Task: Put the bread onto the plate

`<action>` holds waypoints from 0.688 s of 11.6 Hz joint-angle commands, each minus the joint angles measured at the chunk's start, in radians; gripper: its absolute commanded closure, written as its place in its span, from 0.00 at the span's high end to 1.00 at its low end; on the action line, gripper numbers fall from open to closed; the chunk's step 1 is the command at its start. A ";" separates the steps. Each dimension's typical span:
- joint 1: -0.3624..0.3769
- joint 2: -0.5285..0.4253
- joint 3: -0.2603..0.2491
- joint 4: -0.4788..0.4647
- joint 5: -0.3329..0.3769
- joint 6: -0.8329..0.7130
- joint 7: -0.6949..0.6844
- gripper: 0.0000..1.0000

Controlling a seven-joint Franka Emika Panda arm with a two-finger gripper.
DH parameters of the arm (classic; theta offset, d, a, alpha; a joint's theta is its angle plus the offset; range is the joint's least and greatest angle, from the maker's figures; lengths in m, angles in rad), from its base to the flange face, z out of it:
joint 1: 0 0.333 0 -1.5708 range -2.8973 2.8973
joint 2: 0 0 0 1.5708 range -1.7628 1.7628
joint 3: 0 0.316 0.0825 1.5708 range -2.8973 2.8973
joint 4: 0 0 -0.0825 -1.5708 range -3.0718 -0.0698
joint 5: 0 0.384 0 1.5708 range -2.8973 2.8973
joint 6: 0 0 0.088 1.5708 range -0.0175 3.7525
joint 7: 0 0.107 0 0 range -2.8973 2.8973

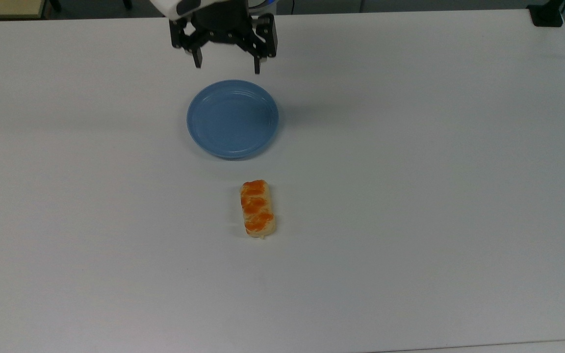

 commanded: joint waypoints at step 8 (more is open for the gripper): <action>0.043 0.424 0.000 0.084 0.043 0.470 -0.030 1.00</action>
